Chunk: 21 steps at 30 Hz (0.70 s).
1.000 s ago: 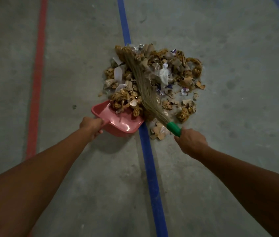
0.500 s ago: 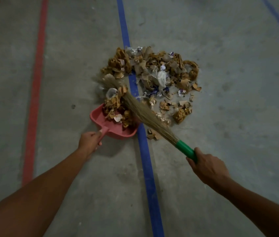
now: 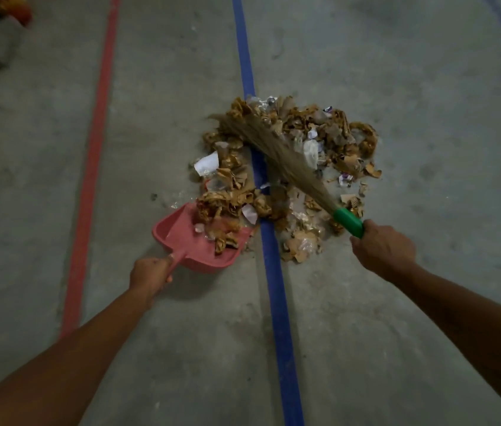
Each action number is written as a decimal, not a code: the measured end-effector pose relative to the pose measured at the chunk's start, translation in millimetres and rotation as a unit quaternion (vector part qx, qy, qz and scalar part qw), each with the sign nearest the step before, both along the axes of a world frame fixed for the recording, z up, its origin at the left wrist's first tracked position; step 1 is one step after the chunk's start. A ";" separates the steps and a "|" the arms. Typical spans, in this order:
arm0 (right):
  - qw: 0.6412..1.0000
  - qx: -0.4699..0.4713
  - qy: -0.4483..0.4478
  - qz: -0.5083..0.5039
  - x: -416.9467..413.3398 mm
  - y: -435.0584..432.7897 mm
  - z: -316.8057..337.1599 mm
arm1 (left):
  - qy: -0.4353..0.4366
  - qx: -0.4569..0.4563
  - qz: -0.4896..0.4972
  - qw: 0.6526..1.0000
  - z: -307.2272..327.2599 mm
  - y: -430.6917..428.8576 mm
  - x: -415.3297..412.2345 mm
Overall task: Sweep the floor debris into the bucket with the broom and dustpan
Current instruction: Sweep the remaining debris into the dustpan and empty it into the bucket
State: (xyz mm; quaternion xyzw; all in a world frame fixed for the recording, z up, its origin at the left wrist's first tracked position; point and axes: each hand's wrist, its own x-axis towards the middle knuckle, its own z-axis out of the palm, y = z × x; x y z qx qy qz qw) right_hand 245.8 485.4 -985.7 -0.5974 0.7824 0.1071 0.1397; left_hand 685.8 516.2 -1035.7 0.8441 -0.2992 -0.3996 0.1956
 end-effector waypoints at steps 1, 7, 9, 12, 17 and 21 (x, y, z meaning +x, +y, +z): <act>1.000 0.010 0.016 0.011 5.4 -4.2 -0.5 | 0.002 0.013 0.005 1.000 0.9 -2.8 3.5; 0.990 0.040 0.055 0.125 35.4 19.8 -16.4 | 0.017 0.036 0.006 0.999 0.1 -40.7 -4.2; 0.989 0.050 0.053 0.127 37.8 30.8 -22.2 | 0.005 0.040 -0.001 0.999 -3.6 -50.2 -7.0; 0.988 0.067 0.039 0.136 31.8 42.1 -28.6 | -0.010 0.040 -0.026 0.999 -7.2 -54.2 -0.2; 0.984 0.073 0.031 0.159 15.5 57.0 -28.1 | 0.018 0.000 -0.053 0.998 -18.1 -39.3 13.9; 0.983 0.074 0.026 0.164 9.3 74.3 -22.0 | 0.038 -0.034 -0.046 0.998 -21.4 -25.2 8.7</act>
